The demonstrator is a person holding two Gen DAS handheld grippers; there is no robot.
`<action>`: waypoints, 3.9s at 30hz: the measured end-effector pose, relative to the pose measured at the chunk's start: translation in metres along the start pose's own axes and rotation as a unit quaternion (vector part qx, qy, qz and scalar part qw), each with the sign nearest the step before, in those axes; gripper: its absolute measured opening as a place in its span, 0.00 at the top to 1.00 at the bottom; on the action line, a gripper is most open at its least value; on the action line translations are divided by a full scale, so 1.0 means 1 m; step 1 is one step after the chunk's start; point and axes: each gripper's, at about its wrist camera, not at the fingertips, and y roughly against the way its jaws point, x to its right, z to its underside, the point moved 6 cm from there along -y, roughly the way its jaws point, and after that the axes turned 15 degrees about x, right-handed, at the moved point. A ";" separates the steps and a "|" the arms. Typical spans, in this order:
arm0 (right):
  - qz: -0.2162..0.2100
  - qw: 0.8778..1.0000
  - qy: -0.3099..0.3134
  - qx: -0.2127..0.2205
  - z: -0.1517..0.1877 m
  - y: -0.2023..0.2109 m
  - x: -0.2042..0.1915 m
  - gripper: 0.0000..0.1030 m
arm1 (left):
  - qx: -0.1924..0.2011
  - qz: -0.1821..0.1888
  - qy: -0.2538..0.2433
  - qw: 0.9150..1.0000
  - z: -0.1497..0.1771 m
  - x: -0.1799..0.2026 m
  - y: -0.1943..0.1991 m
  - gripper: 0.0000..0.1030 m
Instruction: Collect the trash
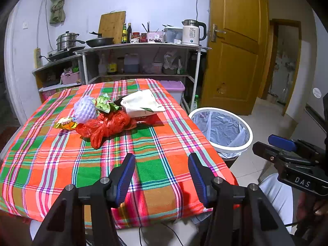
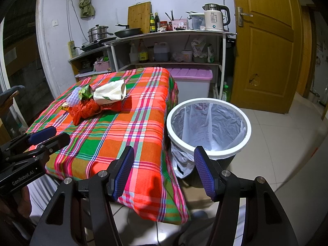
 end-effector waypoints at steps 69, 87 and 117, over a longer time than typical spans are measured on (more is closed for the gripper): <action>-0.058 0.997 0.023 -0.043 -0.009 -0.070 -0.044 0.40 | -0.023 -0.036 0.057 0.997 0.013 -0.069 -0.047 0.48; -0.141 0.989 -0.006 -0.037 -0.064 -0.163 -0.091 0.40 | -0.007 -0.067 0.103 0.992 -0.024 -0.143 -0.083 0.48; -0.205 0.969 -0.095 -0.097 -0.046 -0.197 -0.070 0.87 | -0.039 -0.044 0.142 0.988 -0.033 -0.139 -0.152 0.57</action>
